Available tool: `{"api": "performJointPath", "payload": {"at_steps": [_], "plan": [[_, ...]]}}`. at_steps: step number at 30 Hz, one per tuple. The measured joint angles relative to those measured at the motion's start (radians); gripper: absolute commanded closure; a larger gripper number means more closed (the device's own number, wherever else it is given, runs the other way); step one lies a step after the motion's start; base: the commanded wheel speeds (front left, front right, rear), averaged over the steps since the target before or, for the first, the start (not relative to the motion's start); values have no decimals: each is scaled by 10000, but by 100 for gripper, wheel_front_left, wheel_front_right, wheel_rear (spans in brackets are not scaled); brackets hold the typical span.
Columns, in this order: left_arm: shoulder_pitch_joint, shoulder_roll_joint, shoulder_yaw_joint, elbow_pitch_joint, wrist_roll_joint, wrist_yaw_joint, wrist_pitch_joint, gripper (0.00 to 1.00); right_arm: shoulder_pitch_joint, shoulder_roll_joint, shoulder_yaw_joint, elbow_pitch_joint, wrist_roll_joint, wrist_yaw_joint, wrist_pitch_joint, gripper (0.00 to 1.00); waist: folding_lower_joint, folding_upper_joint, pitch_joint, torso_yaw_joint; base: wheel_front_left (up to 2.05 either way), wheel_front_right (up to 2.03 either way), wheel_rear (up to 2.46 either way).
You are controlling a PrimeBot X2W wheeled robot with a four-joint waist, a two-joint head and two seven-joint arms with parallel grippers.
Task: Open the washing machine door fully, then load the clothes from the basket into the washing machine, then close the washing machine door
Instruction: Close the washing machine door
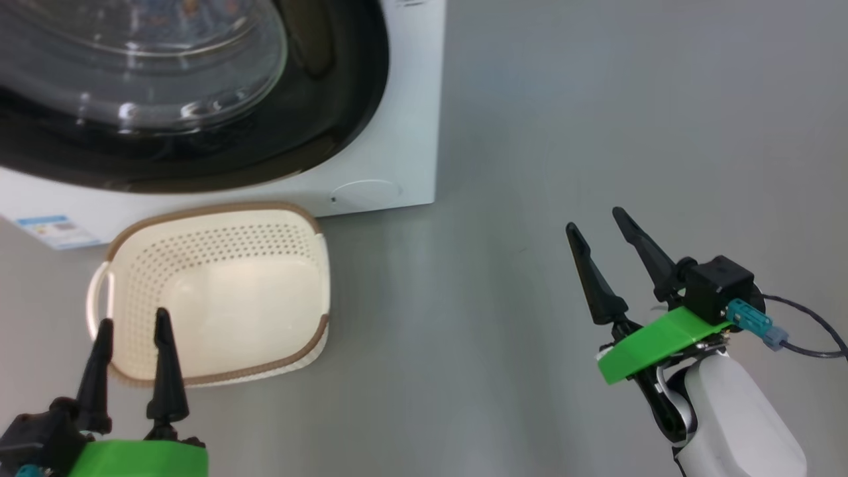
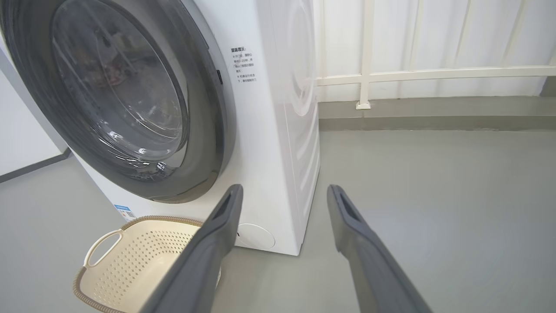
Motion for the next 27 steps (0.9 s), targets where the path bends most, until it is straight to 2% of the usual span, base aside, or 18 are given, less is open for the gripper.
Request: {"api": "performJointPath", "payload": {"at_steps": [6, 16, 27], "plan": [[228, 2, 192, -73, 186, 0, 0, 0, 516, -27, -324, -224, -19, 0, 0, 0, 1, 0, -290, -458, 0, 0, 0], [962, 13, 334, -167, 362, 25, 0, 0, 1824, 69, -656, -474, -21, 0, 0, 0, 0, 0, -1079, -786, 0, 0, 0], [2044, 50, 343, -355, 520, 548, 0, 0, 2839, 351, -1016, -771, -454, 0, 2, 0, 1, 0, -1967, -890, 0, 0, 0]]}}
